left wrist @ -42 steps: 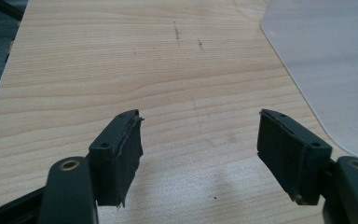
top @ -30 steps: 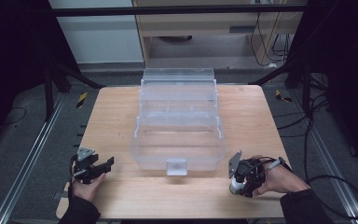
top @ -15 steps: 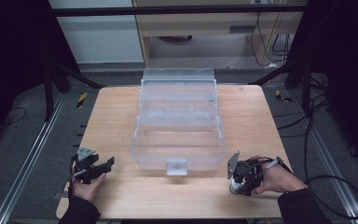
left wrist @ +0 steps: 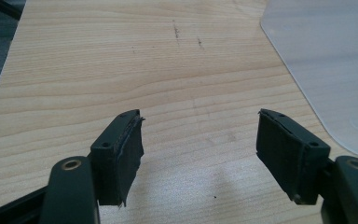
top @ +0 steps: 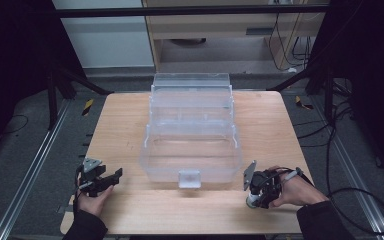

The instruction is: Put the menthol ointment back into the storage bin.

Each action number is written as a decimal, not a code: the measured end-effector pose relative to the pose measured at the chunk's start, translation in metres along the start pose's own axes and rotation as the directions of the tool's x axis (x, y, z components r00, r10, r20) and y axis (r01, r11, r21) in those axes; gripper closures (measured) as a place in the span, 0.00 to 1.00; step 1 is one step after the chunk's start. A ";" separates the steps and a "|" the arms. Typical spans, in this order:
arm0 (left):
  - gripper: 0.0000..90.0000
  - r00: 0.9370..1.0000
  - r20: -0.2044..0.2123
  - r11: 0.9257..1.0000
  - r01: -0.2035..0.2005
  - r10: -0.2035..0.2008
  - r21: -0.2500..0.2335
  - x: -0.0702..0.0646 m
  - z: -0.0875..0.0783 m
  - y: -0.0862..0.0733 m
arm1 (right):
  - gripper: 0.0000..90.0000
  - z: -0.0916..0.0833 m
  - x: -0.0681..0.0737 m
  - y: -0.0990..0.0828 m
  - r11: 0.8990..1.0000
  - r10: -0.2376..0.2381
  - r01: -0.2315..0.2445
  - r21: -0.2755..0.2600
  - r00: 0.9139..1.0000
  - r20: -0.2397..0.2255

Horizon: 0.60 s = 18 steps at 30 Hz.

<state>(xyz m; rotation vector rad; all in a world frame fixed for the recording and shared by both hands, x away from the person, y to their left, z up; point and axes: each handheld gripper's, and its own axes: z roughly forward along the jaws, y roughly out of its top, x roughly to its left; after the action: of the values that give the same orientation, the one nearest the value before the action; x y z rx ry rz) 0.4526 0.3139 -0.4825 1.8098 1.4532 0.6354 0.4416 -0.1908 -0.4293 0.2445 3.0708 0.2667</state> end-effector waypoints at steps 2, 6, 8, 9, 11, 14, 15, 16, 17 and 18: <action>0.34 1.000 -0.001 1.000 0.001 -0.001 0.002 0.000 0.000 0.000 | 0.56 -0.004 0.000 -0.001 1.000 0.006 -0.006 -0.004 1.000 0.006; 0.34 1.000 0.001 1.000 -0.003 0.003 0.004 0.000 0.000 0.000 | 0.56 -0.015 -0.001 0.000 1.000 -0.001 0.001 -0.018 1.000 0.018; 0.34 1.000 0.001 1.000 -0.004 0.004 0.005 0.000 0.001 0.000 | 0.56 -0.019 -0.001 0.001 1.000 0.006 -0.005 -0.018 1.000 0.018; 0.34 1.000 0.001 1.000 -0.006 0.006 0.006 0.000 0.001 0.000 | 0.56 -0.021 -0.001 0.001 1.000 0.007 -0.007 -0.021 1.000 0.021; 0.34 1.000 0.001 1.000 -0.006 0.006 0.007 0.000 0.001 0.000 | 0.56 -0.027 -0.001 0.002 0.999 0.018 -0.017 -0.032 1.000 0.021; 0.34 1.000 0.002 1.000 -0.005 0.005 0.007 0.000 0.001 0.000 | 0.56 -0.034 -0.003 0.003 0.999 0.029 -0.028 -0.033 0.999 0.026; 0.34 1.000 0.002 1.000 -0.005 0.005 0.008 0.000 0.001 0.000 | 0.56 -0.037 -0.004 0.004 0.999 0.031 -0.031 -0.030 0.999 0.028; 0.34 1.000 0.001 1.000 -0.005 0.005 0.007 0.000 0.001 0.000 | 0.56 -0.039 -0.005 0.005 0.999 0.028 -0.027 -0.032 0.999 0.031; 0.34 1.000 0.001 1.000 -0.005 0.005 0.007 0.000 0.001 0.000 | 0.56 -0.042 -0.005 0.006 0.999 0.032 -0.031 -0.034 0.999 0.031; 0.34 1.000 0.001 1.000 -0.005 0.005 0.007 0.000 0.001 0.000 | 0.56 -0.044 -0.006 0.006 0.999 0.035 -0.034 -0.036 0.999 0.028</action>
<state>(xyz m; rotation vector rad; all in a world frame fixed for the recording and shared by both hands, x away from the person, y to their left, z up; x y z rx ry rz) 0.4530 0.3138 -0.4831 1.8198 1.4524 0.6324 0.4458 -0.1930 -0.3846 0.2974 3.0327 0.3162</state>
